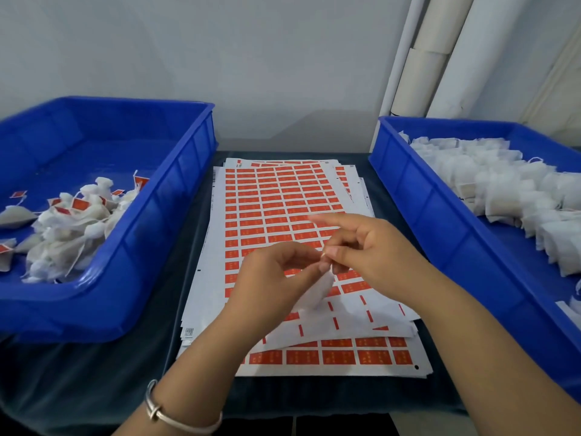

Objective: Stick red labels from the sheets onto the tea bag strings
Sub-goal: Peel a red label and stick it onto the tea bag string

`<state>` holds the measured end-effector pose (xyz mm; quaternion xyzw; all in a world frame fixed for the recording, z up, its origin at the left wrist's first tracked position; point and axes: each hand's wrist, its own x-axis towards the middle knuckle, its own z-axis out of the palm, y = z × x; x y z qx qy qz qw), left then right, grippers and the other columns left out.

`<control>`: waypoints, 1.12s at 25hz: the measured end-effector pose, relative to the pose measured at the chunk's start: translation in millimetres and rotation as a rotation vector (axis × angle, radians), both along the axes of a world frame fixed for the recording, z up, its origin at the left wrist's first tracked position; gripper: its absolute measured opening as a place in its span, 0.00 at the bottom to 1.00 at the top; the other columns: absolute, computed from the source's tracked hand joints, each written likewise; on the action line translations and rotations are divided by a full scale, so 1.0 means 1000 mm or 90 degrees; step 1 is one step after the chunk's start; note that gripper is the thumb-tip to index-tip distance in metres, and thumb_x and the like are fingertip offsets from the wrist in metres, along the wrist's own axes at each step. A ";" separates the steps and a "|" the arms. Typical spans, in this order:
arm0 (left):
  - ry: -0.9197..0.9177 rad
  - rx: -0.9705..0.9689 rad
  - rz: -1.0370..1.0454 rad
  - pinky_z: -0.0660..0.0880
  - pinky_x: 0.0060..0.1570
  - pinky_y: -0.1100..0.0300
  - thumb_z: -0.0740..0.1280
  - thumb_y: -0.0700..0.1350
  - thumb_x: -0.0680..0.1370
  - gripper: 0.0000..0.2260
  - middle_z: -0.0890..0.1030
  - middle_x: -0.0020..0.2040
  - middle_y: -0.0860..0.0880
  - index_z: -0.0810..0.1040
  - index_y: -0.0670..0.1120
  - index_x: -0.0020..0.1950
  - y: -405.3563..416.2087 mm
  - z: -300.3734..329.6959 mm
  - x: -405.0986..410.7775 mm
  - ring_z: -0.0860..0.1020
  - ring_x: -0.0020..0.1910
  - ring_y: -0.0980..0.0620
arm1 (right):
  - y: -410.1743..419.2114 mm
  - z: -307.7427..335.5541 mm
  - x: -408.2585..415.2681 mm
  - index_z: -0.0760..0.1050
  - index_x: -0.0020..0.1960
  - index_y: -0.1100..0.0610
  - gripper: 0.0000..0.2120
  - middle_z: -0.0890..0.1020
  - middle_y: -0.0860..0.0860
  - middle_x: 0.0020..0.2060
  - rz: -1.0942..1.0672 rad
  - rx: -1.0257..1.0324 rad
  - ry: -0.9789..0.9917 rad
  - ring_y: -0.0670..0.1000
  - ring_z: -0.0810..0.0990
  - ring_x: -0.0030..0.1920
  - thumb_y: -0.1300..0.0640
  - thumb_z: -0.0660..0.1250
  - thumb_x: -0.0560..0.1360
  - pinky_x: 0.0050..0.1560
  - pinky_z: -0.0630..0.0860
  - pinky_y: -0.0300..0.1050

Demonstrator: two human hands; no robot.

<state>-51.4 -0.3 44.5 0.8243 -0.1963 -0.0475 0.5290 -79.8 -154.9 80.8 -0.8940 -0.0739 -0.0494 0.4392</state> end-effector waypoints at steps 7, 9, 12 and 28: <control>0.020 0.047 -0.028 0.69 0.26 0.75 0.70 0.52 0.72 0.09 0.76 0.32 0.69 0.76 0.62 0.33 0.001 0.007 0.007 0.76 0.36 0.69 | -0.012 -0.001 -0.006 0.64 0.58 0.30 0.26 0.82 0.35 0.34 -0.120 0.049 -0.113 0.37 0.81 0.40 0.60 0.67 0.76 0.43 0.72 0.21; 0.047 0.050 -0.025 0.68 0.25 0.76 0.71 0.51 0.72 0.09 0.77 0.33 0.69 0.77 0.61 0.33 0.005 0.004 0.007 0.77 0.37 0.66 | -0.012 -0.003 -0.004 0.69 0.54 0.32 0.21 0.82 0.36 0.35 -0.158 0.111 -0.103 0.37 0.81 0.39 0.59 0.66 0.76 0.39 0.73 0.23; 0.100 0.072 -0.024 0.70 0.26 0.74 0.71 0.50 0.72 0.08 0.78 0.36 0.67 0.79 0.60 0.33 0.014 0.000 0.010 0.78 0.41 0.60 | -0.010 -0.007 -0.004 0.74 0.50 0.34 0.18 0.83 0.39 0.35 -0.174 0.217 -0.099 0.40 0.82 0.37 0.59 0.66 0.75 0.34 0.77 0.29; 0.410 -0.448 0.127 0.80 0.40 0.53 0.66 0.44 0.77 0.06 0.84 0.44 0.45 0.82 0.46 0.43 0.001 -0.016 0.007 0.83 0.44 0.47 | 0.048 -0.085 -0.007 0.67 0.51 0.33 0.15 0.69 0.26 0.45 -0.154 0.122 0.101 0.32 0.72 0.42 0.41 0.71 0.69 0.29 0.65 0.20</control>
